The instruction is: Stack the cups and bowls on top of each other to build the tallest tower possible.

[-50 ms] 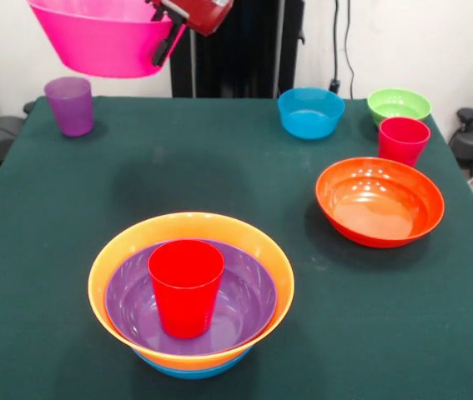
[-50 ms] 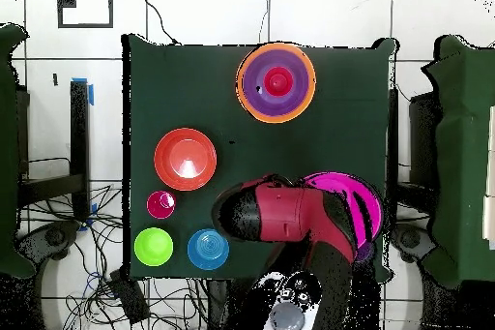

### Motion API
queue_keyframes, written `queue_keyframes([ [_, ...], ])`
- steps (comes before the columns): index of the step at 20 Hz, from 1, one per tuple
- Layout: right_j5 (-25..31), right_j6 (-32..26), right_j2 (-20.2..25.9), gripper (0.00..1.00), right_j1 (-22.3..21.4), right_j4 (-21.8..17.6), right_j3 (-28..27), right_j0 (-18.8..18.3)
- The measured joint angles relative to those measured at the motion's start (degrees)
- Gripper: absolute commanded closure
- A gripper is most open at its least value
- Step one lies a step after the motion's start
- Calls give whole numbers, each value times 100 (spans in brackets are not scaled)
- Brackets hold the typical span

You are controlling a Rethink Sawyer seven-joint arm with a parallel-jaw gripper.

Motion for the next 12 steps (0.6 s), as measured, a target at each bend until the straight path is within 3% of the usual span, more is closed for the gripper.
queue_keyframes([
  [12,120,0,469,100,18,-3,-522,-16],
])
